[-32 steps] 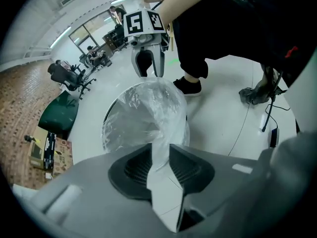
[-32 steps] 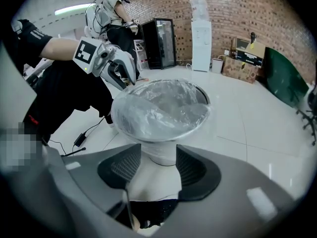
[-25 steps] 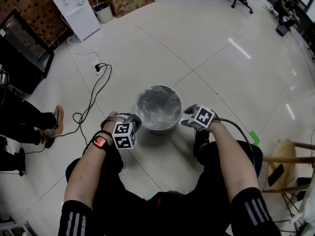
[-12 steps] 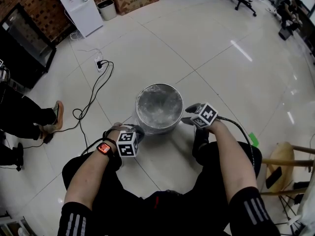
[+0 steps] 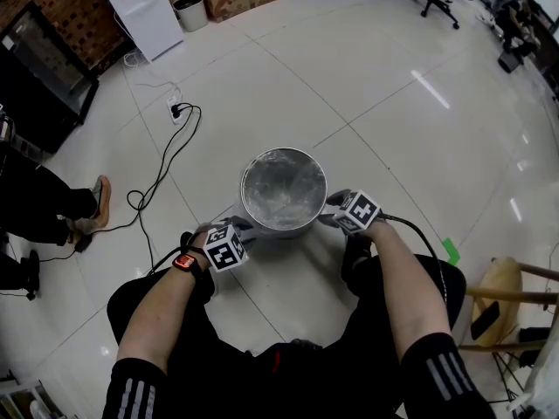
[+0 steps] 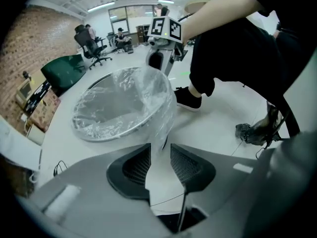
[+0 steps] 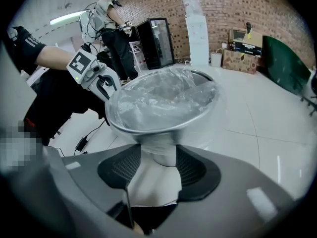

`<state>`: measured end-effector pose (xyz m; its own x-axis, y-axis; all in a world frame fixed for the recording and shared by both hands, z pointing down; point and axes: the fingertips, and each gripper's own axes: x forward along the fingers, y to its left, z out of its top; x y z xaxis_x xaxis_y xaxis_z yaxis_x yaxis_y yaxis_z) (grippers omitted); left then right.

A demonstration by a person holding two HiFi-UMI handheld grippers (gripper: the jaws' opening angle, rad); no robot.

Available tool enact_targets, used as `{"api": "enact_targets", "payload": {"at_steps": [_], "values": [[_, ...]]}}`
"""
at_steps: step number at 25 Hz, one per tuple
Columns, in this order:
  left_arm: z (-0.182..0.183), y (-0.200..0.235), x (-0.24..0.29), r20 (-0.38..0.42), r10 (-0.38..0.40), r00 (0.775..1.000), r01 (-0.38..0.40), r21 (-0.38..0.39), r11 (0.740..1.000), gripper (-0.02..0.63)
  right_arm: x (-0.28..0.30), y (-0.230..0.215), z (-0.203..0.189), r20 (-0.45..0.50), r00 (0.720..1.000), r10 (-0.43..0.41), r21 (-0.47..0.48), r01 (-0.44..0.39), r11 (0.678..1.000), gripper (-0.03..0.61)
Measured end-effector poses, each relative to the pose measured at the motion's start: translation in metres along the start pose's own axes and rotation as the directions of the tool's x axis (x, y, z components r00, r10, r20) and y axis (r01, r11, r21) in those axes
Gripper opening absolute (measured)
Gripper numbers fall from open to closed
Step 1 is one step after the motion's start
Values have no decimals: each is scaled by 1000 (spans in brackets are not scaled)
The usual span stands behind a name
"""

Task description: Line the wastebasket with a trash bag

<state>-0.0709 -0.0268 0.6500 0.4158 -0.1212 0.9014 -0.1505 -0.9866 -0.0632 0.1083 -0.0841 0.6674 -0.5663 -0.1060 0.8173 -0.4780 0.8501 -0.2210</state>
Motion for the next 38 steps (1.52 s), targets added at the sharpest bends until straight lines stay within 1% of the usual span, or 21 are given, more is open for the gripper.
{"api": "enact_targets", "payload": {"at_steps": [3,5,7,11,16,23,26,29,30,32,33,35,37,38], "values": [[-7,11,12,-5,33,999,-34,-80,996,133,5,-2,-5,-14,1000,0,1,1,1000,232],[-7,17,18,7,35,999,-34,-123,992,144,8,-2,-5,-19,1000,-1,0,1,1000,232],[-6,20,24,18,17,1000,-14,-158,987,147,11,-2,-6,-21,1000,2,2,-2,1000,232],[-7,10,43,29,-55,998,60,-212,976,175,23,-3,-14,-38,999,13,21,-12,1000,232],[-9,2,64,10,-78,997,78,-200,977,189,41,-9,-27,-71,997,4,41,-1,999,233],[-18,3,70,-27,-99,995,91,-203,975,193,59,-10,-41,-107,994,10,77,-2,997,233],[-25,0,61,-30,-141,990,130,-230,964,193,50,-4,-42,-134,991,23,47,-17,999,233],[-23,-1,43,14,-179,984,177,-230,957,193,40,-5,-46,-148,989,23,8,-22,1000,233],[-25,-2,37,19,-201,980,199,-237,951,193,35,-6,-47,-143,989,29,15,-27,1000,233],[-36,-1,24,-7,-226,974,218,-243,945,193,22,-10,-49,-137,990,26,37,-21,999,233],[-41,6,18,-22,-215,976,204,-237,950,193,14,-13,-49,-139,990,16,39,-11,999,233],[-49,30,6,-40,-149,988,134,-245,960,192,-1,-20,-41,-144,989,-7,14,10,1000,233],[-61,60,-5,-69,-70,995,46,-301,952,192,-14,-28,-28,-149,988,-29,-28,25,999,232],[-62,74,-10,-71,-42,997,17,-324,946,192,-20,-32,-21,-145,989,-39,-46,33,998,233]]}}
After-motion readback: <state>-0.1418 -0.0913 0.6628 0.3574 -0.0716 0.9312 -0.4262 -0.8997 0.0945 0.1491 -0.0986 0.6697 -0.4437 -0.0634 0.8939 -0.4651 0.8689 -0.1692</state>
